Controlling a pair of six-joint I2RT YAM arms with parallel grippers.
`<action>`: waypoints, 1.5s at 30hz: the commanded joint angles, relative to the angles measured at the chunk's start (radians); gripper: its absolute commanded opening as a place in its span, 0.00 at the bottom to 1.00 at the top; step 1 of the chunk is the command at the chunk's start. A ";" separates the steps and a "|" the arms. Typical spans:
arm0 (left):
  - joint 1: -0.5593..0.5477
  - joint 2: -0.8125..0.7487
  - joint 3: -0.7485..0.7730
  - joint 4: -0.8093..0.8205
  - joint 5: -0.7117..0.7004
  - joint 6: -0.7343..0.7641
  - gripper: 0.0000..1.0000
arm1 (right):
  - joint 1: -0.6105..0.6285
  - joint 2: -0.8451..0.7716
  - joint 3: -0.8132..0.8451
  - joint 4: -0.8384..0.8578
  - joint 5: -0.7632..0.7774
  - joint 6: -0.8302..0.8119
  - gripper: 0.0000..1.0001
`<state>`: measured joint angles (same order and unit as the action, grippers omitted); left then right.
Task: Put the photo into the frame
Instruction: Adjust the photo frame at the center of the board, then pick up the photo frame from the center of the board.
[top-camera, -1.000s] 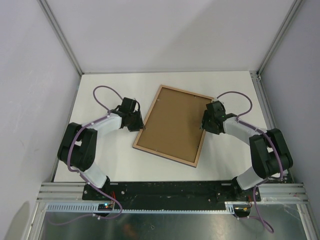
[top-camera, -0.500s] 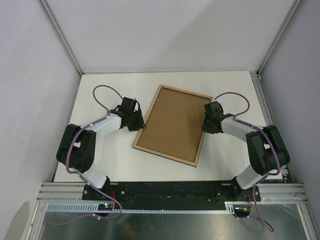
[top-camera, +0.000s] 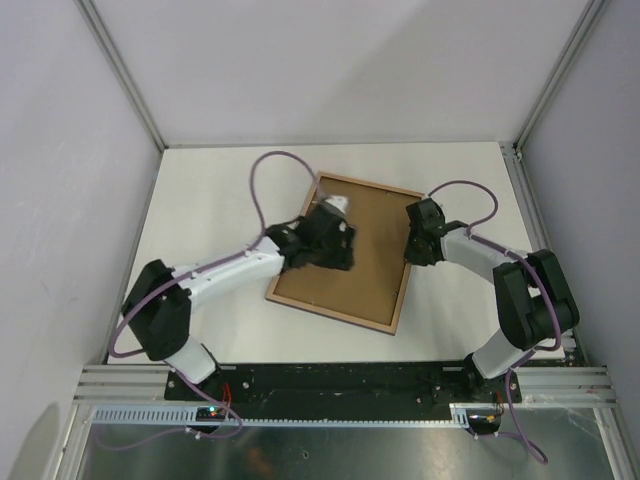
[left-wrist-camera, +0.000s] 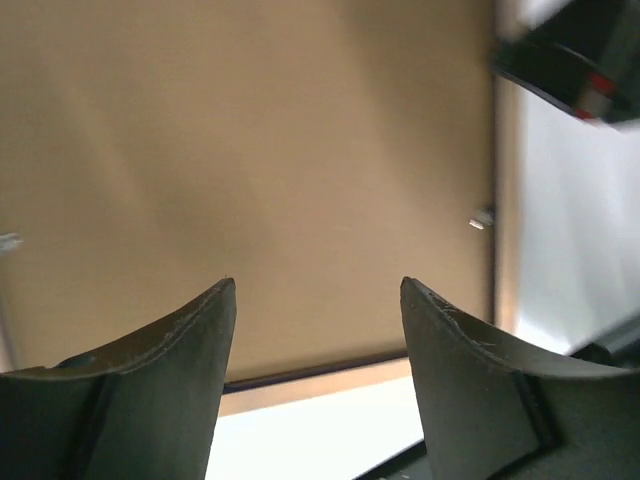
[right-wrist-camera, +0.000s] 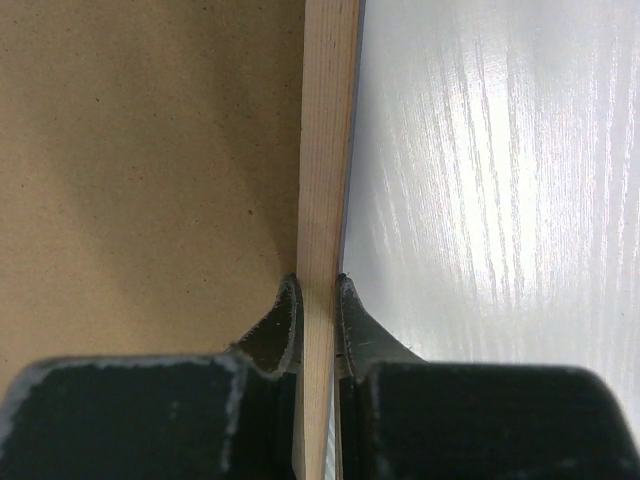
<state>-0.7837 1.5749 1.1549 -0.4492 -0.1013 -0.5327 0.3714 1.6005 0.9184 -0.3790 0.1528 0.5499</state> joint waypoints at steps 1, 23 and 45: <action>-0.217 0.064 0.105 -0.056 -0.119 -0.072 0.72 | 0.019 -0.026 0.099 -0.075 0.007 0.005 0.00; -0.652 0.269 0.292 -0.211 -0.494 -0.196 0.84 | 0.069 -0.128 0.196 -0.241 -0.137 0.197 0.00; -0.815 0.555 0.526 -0.610 -0.977 -0.185 0.83 | 0.160 -0.238 0.208 -0.331 -0.095 0.284 0.00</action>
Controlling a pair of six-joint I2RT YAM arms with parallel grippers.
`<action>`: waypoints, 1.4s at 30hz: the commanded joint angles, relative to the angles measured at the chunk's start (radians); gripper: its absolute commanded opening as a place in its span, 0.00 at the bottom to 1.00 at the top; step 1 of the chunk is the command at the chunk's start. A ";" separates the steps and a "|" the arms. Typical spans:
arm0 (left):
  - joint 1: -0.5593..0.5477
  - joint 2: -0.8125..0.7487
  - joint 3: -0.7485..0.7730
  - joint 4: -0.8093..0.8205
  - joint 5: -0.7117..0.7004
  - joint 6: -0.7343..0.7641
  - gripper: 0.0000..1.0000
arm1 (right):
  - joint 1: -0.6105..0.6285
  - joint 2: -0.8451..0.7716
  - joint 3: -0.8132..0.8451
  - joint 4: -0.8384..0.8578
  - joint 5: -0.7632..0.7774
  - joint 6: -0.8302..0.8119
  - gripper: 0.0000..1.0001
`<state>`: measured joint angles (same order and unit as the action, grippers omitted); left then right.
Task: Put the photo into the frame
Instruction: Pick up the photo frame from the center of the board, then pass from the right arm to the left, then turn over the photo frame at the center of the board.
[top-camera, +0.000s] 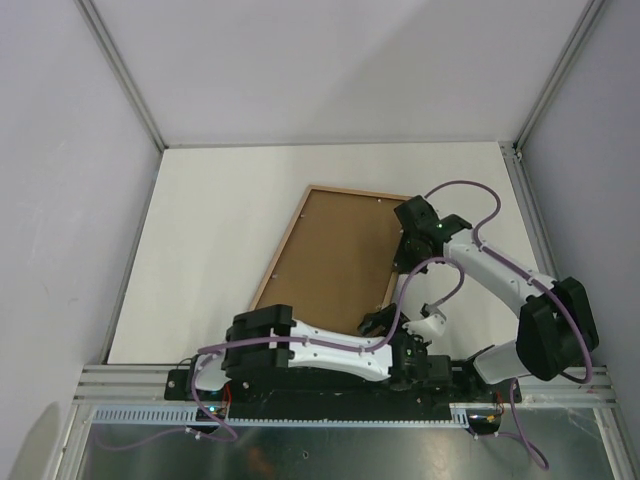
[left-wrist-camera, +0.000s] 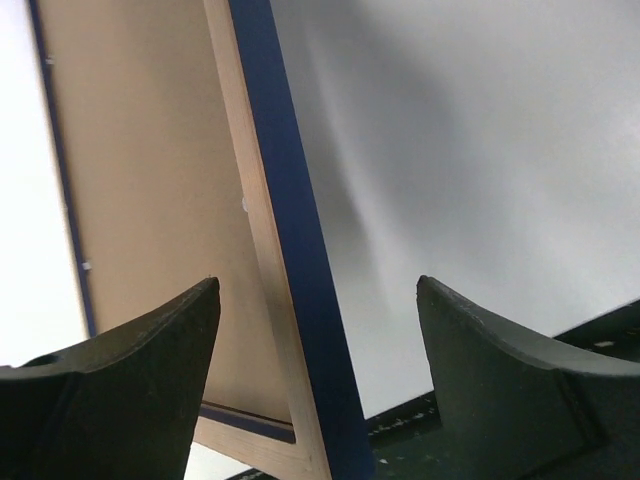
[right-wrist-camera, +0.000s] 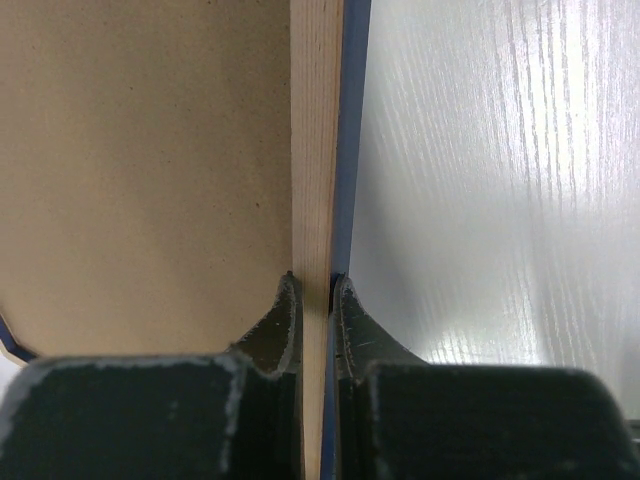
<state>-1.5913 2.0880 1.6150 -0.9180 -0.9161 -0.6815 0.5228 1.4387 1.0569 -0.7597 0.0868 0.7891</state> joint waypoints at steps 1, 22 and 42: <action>-0.007 0.056 0.075 -0.166 -0.178 -0.048 0.82 | 0.009 -0.080 0.069 0.048 -0.029 0.044 0.00; -0.008 0.162 0.222 -0.460 -0.325 -0.224 0.03 | 0.010 -0.110 0.069 0.041 -0.019 0.024 0.05; 0.079 -0.054 0.408 -0.467 -0.466 -0.106 0.00 | -0.218 -0.422 0.254 0.033 0.028 -0.151 0.72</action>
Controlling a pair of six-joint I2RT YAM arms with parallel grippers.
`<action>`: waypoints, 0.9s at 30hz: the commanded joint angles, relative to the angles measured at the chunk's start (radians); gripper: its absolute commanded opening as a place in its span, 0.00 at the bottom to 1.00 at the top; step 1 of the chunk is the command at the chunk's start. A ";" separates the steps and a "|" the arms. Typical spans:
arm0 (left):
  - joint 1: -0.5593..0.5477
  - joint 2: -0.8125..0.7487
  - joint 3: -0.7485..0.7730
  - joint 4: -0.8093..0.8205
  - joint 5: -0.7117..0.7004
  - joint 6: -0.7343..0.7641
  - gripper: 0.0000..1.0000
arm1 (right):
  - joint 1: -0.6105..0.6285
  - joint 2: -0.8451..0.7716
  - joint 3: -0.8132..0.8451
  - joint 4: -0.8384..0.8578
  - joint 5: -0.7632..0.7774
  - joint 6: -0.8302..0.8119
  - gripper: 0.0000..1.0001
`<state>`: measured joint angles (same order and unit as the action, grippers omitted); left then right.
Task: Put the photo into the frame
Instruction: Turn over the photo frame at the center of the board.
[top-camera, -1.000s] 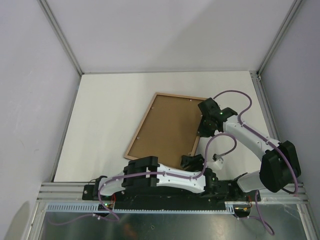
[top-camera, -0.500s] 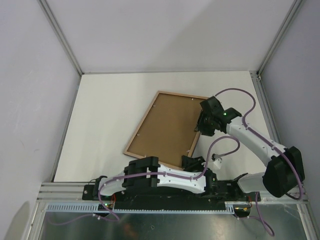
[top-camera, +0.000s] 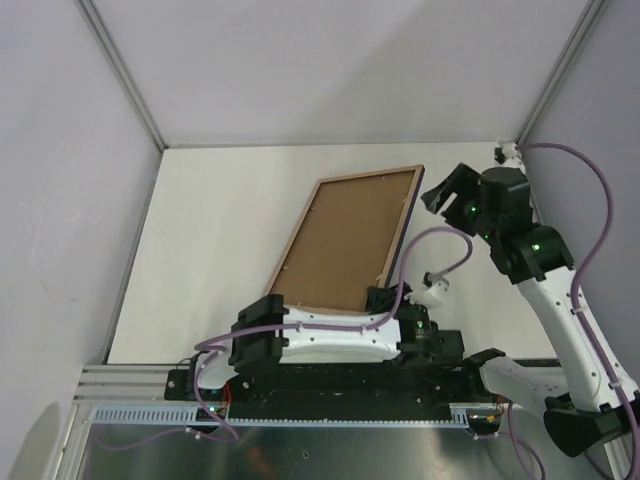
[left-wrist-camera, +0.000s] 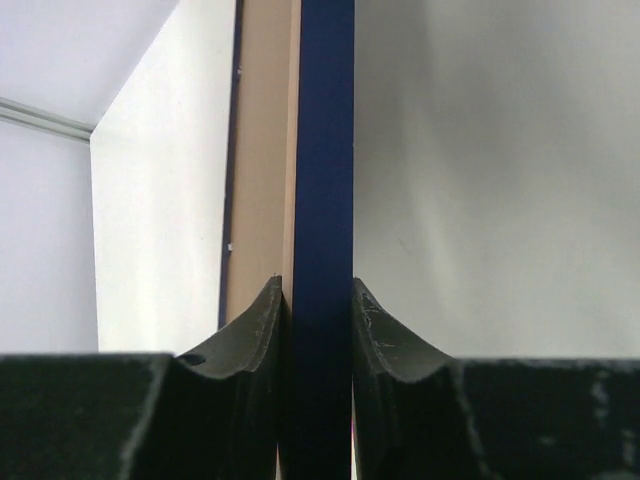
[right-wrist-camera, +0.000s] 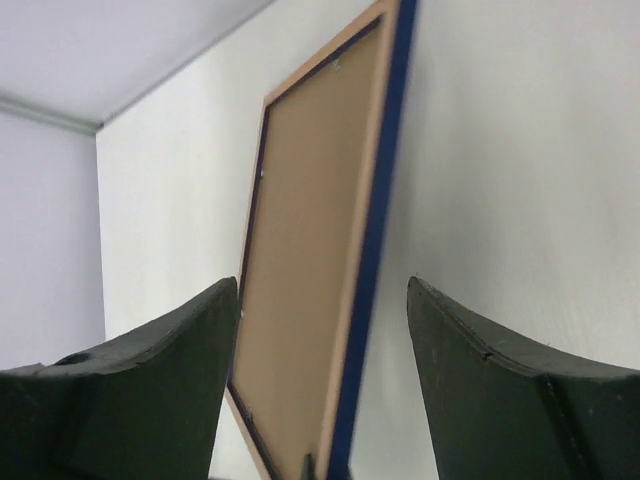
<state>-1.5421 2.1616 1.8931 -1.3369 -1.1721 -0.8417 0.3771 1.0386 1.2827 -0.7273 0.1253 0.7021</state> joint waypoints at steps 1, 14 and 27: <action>0.041 -0.134 0.165 -0.047 -0.209 0.063 0.00 | -0.094 -0.021 0.029 0.001 -0.020 -0.073 0.72; 0.214 -0.273 0.427 0.064 -0.009 0.120 0.00 | -0.193 0.055 -0.014 0.069 -0.067 -0.150 0.73; 0.607 -0.745 -0.169 0.521 0.496 0.144 0.00 | -0.193 0.114 -0.119 0.151 -0.110 -0.159 0.72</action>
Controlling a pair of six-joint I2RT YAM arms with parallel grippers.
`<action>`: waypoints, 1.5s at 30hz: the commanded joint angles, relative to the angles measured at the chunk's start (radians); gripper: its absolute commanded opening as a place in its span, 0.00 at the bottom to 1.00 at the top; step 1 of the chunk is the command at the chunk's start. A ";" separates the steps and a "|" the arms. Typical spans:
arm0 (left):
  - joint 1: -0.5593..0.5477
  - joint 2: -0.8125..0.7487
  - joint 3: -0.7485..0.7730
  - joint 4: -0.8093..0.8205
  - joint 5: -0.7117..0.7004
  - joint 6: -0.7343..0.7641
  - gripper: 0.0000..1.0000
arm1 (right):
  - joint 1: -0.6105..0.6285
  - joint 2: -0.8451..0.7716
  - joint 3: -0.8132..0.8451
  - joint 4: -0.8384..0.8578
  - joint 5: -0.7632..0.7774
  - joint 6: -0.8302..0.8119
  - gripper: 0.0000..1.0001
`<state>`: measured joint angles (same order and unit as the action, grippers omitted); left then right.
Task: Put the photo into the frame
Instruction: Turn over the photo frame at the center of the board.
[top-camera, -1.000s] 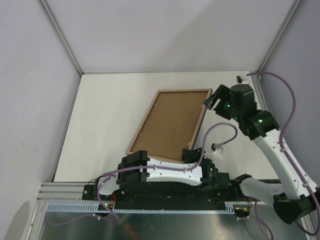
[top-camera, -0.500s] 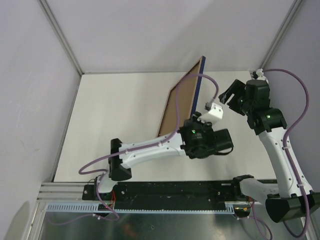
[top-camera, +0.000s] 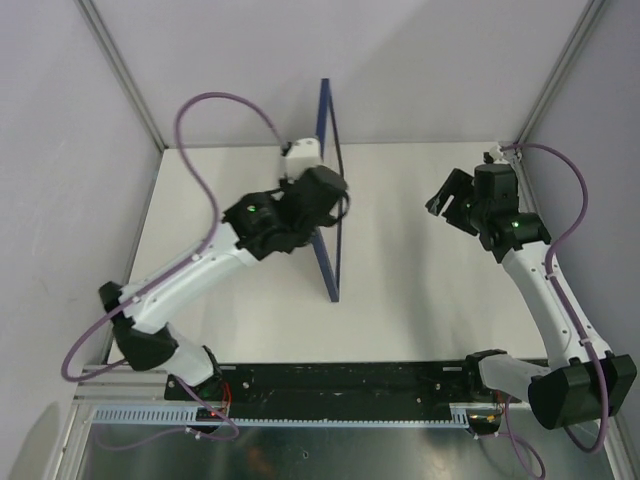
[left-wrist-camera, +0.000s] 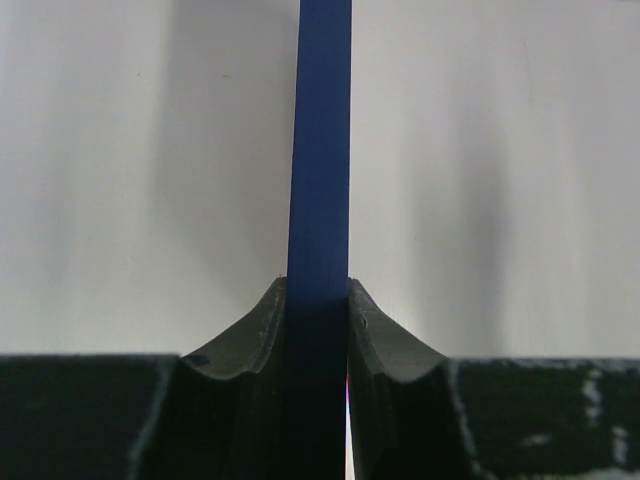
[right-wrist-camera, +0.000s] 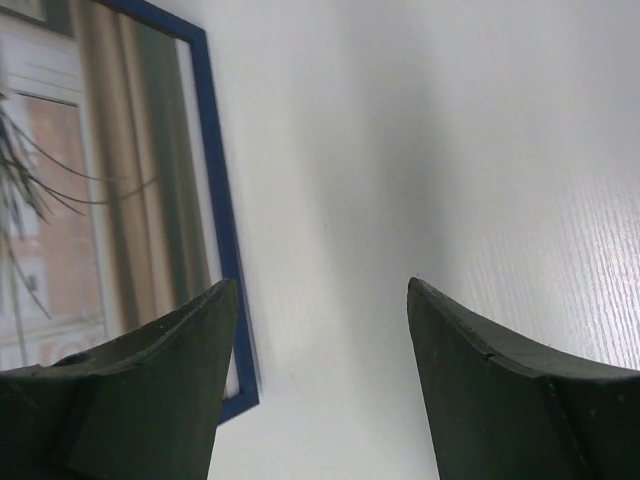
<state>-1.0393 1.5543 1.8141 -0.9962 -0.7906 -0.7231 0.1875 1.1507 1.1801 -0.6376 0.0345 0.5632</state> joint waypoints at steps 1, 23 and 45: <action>0.139 -0.166 -0.127 0.199 0.149 0.032 0.00 | -0.004 0.001 -0.024 0.066 -0.020 -0.020 0.72; 0.740 -0.552 -1.027 0.805 1.114 -0.015 0.00 | 0.043 0.043 -0.230 0.237 -0.101 0.007 0.71; 0.772 -0.244 -1.418 1.259 1.244 -0.065 0.52 | 0.064 0.084 -0.391 0.349 -0.112 0.007 0.72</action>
<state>-0.2668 1.2873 0.4061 0.2474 0.4702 -0.8463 0.2455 1.2282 0.7986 -0.3443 -0.0696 0.5682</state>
